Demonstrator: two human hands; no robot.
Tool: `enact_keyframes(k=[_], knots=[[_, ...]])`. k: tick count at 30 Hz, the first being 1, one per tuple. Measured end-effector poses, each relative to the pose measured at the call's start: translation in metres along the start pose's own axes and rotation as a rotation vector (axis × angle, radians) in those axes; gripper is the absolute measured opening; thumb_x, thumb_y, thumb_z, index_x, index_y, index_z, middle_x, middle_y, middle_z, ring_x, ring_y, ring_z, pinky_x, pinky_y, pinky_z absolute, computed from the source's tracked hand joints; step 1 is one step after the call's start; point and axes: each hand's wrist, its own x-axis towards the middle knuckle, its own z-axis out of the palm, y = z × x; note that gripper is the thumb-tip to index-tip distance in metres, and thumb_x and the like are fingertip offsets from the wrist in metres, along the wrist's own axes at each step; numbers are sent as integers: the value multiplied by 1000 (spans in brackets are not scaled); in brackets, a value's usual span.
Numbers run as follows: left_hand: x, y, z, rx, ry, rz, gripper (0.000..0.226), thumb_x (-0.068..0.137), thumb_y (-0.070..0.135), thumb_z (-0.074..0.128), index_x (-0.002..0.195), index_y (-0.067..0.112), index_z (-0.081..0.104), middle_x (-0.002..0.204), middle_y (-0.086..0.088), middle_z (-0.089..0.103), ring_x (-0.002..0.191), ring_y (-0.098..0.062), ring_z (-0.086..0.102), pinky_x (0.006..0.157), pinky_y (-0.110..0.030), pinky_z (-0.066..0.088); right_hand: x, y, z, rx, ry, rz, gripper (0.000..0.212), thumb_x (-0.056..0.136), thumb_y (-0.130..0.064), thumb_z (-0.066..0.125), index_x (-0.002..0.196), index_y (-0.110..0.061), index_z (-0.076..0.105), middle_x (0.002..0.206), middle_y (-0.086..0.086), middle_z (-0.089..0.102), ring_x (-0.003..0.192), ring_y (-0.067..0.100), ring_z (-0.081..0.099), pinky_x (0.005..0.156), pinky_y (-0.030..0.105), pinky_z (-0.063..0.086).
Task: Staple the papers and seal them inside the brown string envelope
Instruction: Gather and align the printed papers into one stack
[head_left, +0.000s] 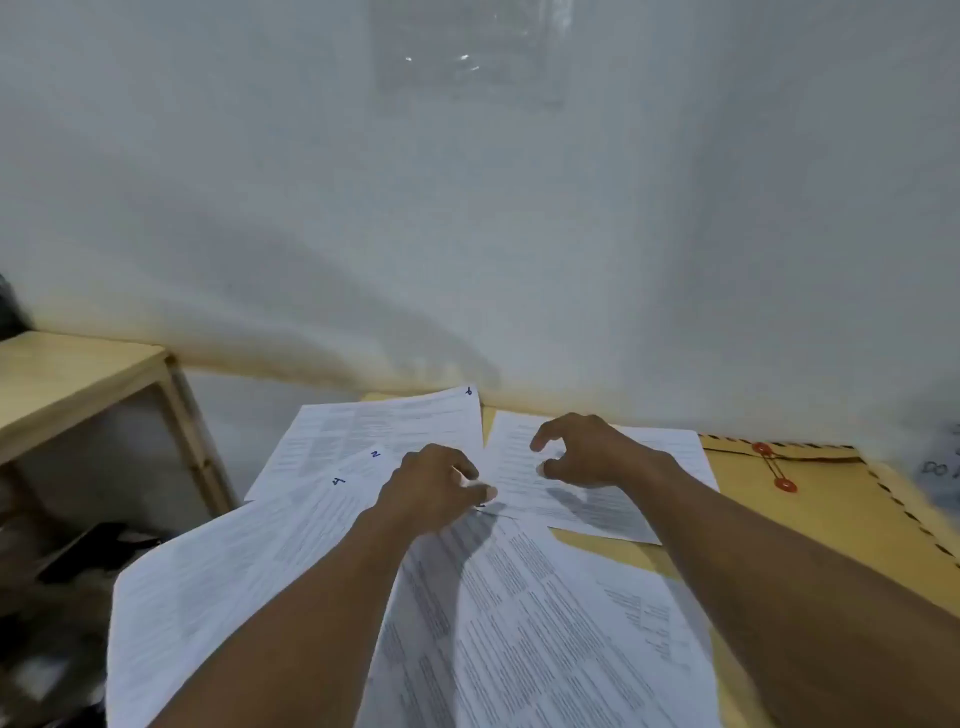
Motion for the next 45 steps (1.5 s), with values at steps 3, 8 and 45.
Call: enact_keyframes(k=[3,8,45], knots=[[6,2,4,-4,-15,-46,50,58,61,88,96,32,71,93,12,67,92,-13,63,76,-32,51,20,-3,7,-13,-3,-30,36,89,-30,68,125,-30,64,145,-1,51,126,20,52,102,34,43],[6,11,5,23,-32,-61,52,60,46,94,103,29,70,85,17,65,88,-12,65,75,-30,52,39,-4,28,-58,-57,-31,40,84,-33,73,123,-30,64,139,-3,55,126,19,52,105,35,43],[-54,212,-158,-266,398,576,15,85,13,79,85,28,75,100,3,71,81,-17,70,61,-20,49,-97,-89,-214,-11,794,-368,26,83,-3,57,75,-28,64,80,-9,62,73,16,59,68,31,49]])
